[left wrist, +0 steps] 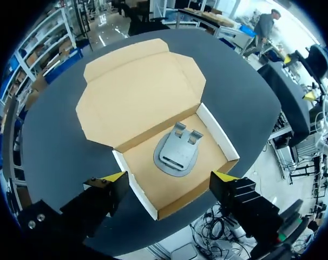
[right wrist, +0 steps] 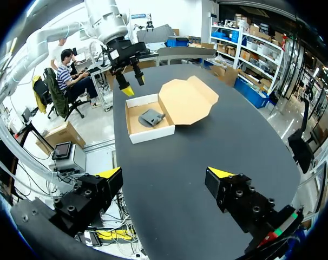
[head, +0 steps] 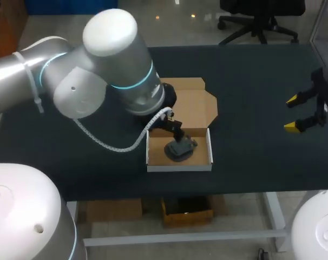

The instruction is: Assemble the packaging by folding the flat box into shape, placing the metal phone stand inside, and closing the box properly

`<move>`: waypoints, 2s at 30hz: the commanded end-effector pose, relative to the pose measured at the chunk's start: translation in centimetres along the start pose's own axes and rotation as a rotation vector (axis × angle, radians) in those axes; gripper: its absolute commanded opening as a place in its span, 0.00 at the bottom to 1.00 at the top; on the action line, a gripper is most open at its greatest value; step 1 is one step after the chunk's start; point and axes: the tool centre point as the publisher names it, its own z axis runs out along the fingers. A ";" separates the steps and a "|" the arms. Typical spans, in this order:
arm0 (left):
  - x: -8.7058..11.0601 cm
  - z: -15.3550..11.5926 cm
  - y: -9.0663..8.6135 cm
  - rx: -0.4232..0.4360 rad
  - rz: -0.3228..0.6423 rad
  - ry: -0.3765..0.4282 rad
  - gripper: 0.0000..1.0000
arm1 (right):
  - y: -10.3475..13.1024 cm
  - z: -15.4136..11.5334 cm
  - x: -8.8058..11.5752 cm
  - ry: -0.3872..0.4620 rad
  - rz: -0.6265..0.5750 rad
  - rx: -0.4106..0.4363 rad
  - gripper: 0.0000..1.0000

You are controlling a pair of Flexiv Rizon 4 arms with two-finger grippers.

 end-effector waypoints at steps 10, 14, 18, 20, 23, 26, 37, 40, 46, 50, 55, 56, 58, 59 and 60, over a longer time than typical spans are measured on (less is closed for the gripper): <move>-7.2 -0.9 -0.4 0.052 0.086 0.235 1.00 | 0.0 -0.1 0.1 0.002 -0.001 -0.003 1.00; -9.1 -0.7 -0.8 0.070 0.116 0.306 1.00 | 0.0 -0.1 0.1 0.002 -0.001 -0.003 1.00; -10.3 -0.4 -1.1 0.085 0.132 0.346 1.00 | 0.0 -0.1 0.1 0.002 -0.001 -0.003 1.00; -11.3 -0.1 -1.4 0.101 0.148 0.381 1.00 | 0.0 -0.1 0.1 0.002 -0.001 -0.003 1.00; -12.1 0.2 -1.8 0.116 0.165 0.412 1.00 | 0.0 -0.1 0.1 0.002 -0.001 -0.003 1.00; -13.1 0.9 -2.2 0.135 0.189 0.475 1.00 | 0.0 -0.1 0.1 0.002 -0.001 -0.003 1.00; -16.1 2.7 -3.8 0.210 0.196 0.583 1.00 | 0.0 -0.1 0.1 0.002 -0.001 -0.003 1.00; -16.4 3.2 -4.4 0.220 0.191 0.602 1.00 | 0.0 -0.1 0.1 0.002 -0.001 -0.003 1.00; -17.0 4.2 -5.5 0.232 0.179 0.656 1.00 | 0.0 -0.1 0.1 0.002 -0.001 -0.003 1.00; -17.4 4.8 -6.2 0.231 0.166 0.704 1.00 | 0.0 -0.1 0.1 0.002 -0.001 -0.003 1.00; -17.2 5.5 -6.6 0.221 0.163 0.779 1.00 | 0.0 -0.1 0.1 0.002 -0.001 -0.003 1.00; -17.0 5.6 -6.6 0.221 0.167 0.793 1.00 | 0.0 -0.1 0.1 0.002 -0.001 -0.003 1.00; -16.6 5.9 -6.8 0.220 0.170 0.816 1.00 | 0.0 -0.1 0.1 0.002 -0.001 -0.003 1.00; -16.4 6.0 -6.8 0.221 0.174 0.826 1.00 | 0.0 -0.1 0.1 0.002 -0.001 -0.003 1.00; -16.1 6.2 -6.9 0.218 0.171 0.829 1.00 | 0.0 -0.1 0.1 0.002 -0.001 -0.003 1.00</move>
